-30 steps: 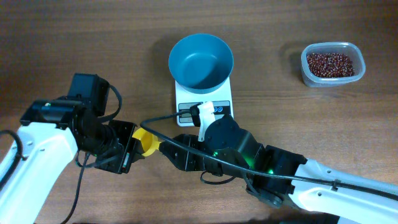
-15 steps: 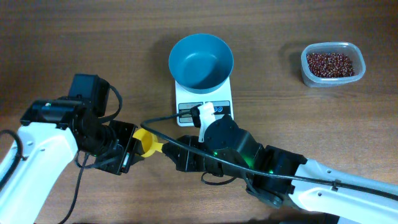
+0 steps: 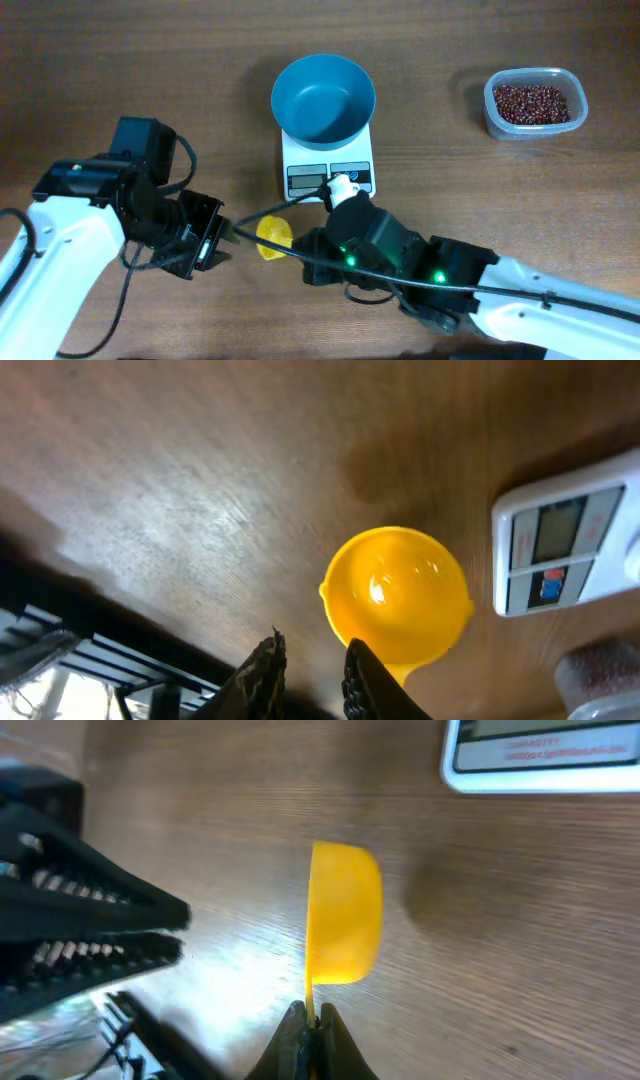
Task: Scoop item into bowl and weigh 50g on scale
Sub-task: 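Release the scoop from the left gripper and carry it right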
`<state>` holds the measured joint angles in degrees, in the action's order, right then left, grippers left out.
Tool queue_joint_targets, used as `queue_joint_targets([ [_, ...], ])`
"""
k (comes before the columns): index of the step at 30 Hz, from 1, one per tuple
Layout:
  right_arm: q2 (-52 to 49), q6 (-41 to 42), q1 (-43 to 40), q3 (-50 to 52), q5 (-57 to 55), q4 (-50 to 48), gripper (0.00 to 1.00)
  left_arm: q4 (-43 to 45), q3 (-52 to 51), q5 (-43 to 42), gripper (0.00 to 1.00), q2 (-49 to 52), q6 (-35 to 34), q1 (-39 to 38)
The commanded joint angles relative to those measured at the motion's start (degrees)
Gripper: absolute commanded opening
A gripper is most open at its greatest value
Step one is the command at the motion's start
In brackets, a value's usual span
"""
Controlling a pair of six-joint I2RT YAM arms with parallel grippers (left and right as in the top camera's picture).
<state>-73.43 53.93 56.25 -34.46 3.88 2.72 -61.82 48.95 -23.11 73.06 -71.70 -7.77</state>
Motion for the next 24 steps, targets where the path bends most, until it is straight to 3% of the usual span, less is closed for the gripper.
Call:
queue_joint_targets([
  [1, 9.3, -3.0, -1.7, -0.5, -4.2, 6.2, 0.04, 0.2, 4.3, -0.6, 0.21, -0.1, 11.7, -0.1],
  [5, 28.7, -6.9, -7.0, -0.5, -5.1, 22.8, 0.04, -0.1, 6.3, -1.3, 0.18, -0.2, 18.7, -0.1],
  [9, 54.1, -7.3, -8.8, -1.4, -17.2, 41.3, 0.04, 0.5, 6.3, -4.4, 0.18, -1.1, 25.0, -0.1],
  [14, 62.8, -7.2, -8.8, -6.6, -26.9, 54.0, 0.04, 5.1, 7.1, -4.5, 0.23, -5.3, 25.2, -6.9],
  [17, 62.8, -7.2, -8.8, -14.3, -32.7, 62.7, 0.04, 15.1, 7.3, -4.4, 0.37, -6.5, 25.2, -15.4],
  [19, 62.8, -7.2, -8.8, -19.8, -37.6, 69.4, 0.04, 21.2, 7.3, -1.8, 0.54, -6.5, 25.1, -20.7],
  [23, 62.7, -7.2, -8.7, -27.8, -43.7, 75.8, 0.04, 24.5, 7.3, 2.9, 0.73, -6.5, 25.1, -27.0],
  [24, 62.7, -7.2, -8.7, -28.7, -43.8, 76.9, 0.04, 24.5, 7.3, 3.1, 0.89, -6.5, 25.1, -27.4],
])
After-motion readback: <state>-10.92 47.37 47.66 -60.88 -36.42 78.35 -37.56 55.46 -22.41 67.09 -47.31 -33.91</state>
